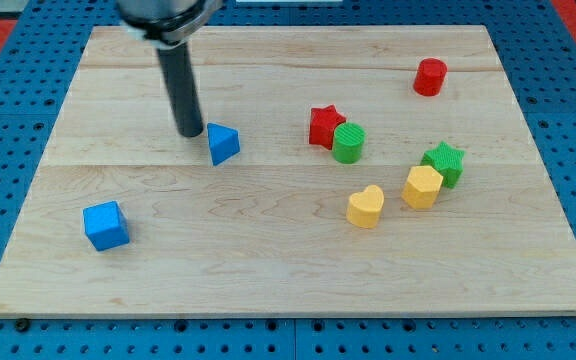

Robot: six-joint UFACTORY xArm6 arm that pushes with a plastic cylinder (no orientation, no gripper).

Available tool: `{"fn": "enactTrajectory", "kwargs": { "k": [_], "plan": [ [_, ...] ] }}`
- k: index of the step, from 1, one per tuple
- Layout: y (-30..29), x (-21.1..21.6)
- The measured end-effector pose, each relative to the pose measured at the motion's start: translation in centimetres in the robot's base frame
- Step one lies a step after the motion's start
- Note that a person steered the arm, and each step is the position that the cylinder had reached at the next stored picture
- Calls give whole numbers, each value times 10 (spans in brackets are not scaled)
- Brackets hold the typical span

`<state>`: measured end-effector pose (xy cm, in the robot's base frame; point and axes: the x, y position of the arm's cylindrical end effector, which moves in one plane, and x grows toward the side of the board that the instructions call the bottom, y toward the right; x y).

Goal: Move the blue triangle to the top right of the blue cube

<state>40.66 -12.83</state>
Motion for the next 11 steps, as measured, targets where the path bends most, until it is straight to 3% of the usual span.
{"fn": "enactTrajectory", "kwargs": {
  "k": [1, 3, 4, 6, 7, 9, 11],
  "plan": [
    [28, 19],
    [-14, -45],
    [57, -57],
    [104, -11],
    [55, 0],
    [18, 78],
    [10, 20]
  ]
}}
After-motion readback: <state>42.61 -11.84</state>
